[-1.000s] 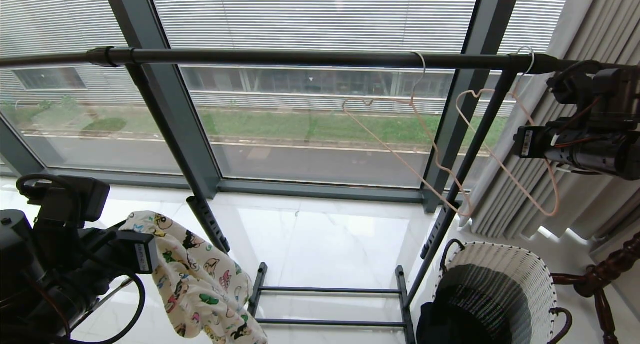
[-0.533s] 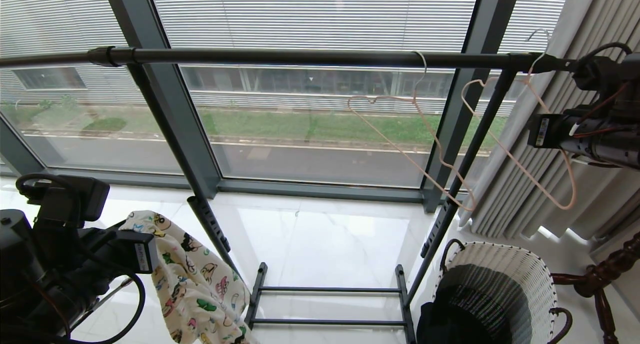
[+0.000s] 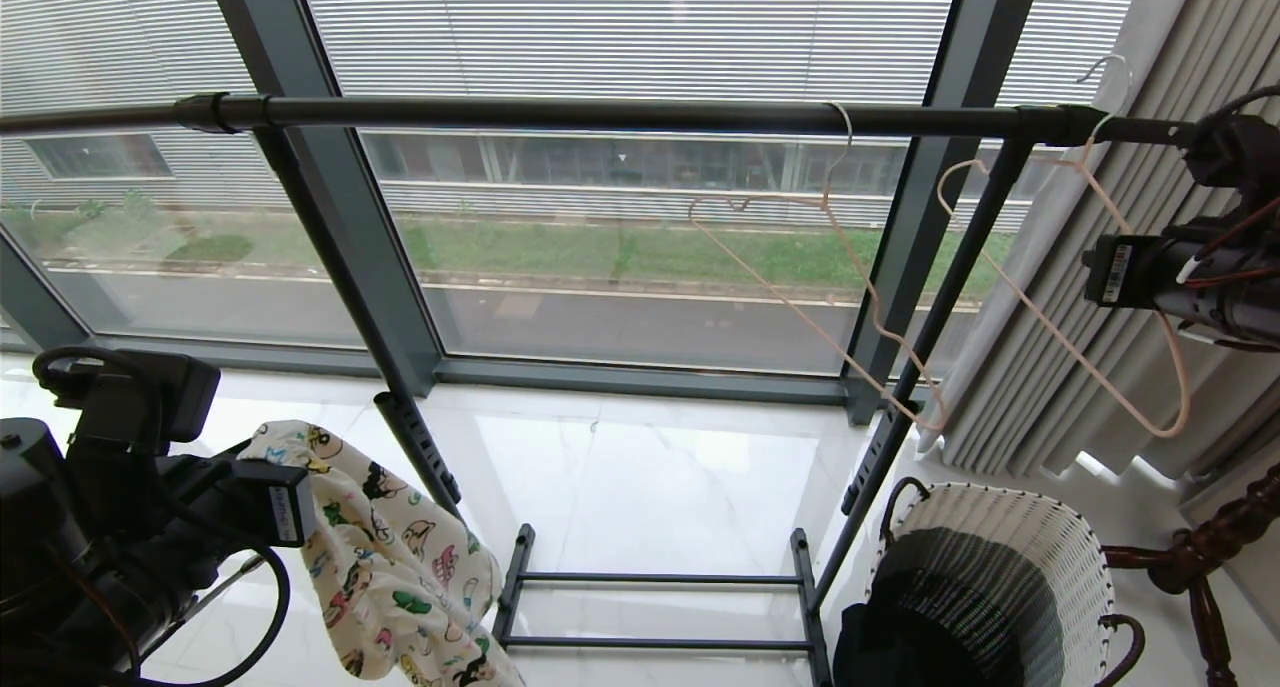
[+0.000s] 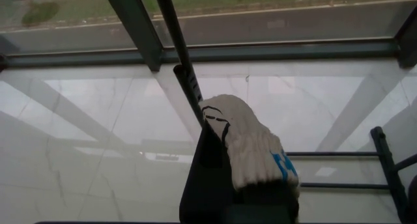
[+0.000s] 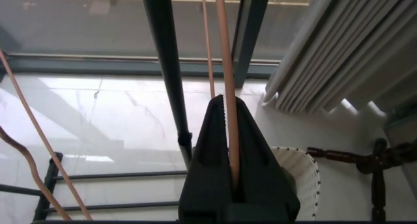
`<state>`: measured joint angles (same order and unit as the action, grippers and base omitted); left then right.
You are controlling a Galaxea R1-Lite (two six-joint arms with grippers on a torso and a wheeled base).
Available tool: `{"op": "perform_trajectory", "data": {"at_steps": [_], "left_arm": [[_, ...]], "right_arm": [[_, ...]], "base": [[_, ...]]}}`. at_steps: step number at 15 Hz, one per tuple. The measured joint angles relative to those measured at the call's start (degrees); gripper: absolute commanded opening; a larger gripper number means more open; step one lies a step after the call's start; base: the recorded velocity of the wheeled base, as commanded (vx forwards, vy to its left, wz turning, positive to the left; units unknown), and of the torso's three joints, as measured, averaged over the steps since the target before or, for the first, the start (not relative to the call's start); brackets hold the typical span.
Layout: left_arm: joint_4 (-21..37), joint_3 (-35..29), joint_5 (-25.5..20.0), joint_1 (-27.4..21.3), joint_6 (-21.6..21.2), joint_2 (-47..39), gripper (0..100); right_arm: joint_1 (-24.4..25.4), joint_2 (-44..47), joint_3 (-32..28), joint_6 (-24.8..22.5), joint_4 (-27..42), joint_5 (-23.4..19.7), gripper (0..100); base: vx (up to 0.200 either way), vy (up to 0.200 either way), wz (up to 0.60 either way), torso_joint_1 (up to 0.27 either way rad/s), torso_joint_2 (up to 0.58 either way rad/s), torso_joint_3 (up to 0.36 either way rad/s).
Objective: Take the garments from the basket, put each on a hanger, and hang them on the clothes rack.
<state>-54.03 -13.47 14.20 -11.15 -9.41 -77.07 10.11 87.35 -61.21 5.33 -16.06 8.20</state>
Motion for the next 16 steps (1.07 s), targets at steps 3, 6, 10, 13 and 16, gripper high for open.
{"op": "perform_trajectory", "data": {"at_steps": [3,6,10,13,16], "left_arm": [[0.0,0.1,0.0,0.0,0.0,0.0,0],[0.0,0.1,0.1,0.1,-0.5,0.0,0],[0.0,0.2,0.1,0.2,-0.6,0.0,0],[0.0,0.1,0.1,0.2,-0.6,0.0,0],[0.0,0.1,0.1,0.2,-0.6,0.0,0]], "right_arm": [[-0.1,-2.8,2.0,-0.2,0.0,0.0,0],[-0.1,-5.4,4.2,-0.4,-0.1,0.0,0],[0.0,-9.5,8.4,-1.0,0.0,0.0,0],[0.0,-11.1,9.1,-1.5,0.0,-0.2,0],[1.6,-12.8,12.0,-3.3,0.0,-0.4,0]], "base": [[0.000,0.000,0.00,0.000,0.00,0.000],[-0.200,0.000,0.00,0.009,0.00,0.001],[-0.200,0.000,0.00,-0.002,0.00,0.002],[-0.200,0.000,0.00,0.004,0.00,-0.002],[0.000,0.000,0.00,0.000,0.00,0.000]]}}
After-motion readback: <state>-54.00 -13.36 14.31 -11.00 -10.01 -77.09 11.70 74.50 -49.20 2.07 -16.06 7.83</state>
